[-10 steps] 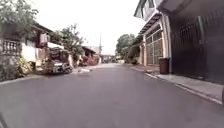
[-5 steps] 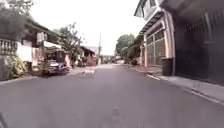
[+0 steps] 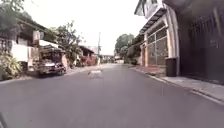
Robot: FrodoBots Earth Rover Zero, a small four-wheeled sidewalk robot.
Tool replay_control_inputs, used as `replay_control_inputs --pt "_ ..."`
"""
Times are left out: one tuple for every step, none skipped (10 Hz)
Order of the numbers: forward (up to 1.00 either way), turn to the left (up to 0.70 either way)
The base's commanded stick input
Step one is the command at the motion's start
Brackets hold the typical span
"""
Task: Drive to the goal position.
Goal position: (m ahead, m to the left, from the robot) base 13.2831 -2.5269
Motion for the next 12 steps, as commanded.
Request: replay_control_inputs --pt "0.7 -0.22" --pt "0.7 -0.33" --pt "0.7 -0.2" --pt "0.7 -0.08" --pt "0.7 0.0" --pt "0.7 0.0" --pt "0.7 0.0" --pt "0.7 0.0" --pt "0.7 0.0" --pt "0.7 0.0" --pt "0.7 0.0" --pt "0.7 0.0"
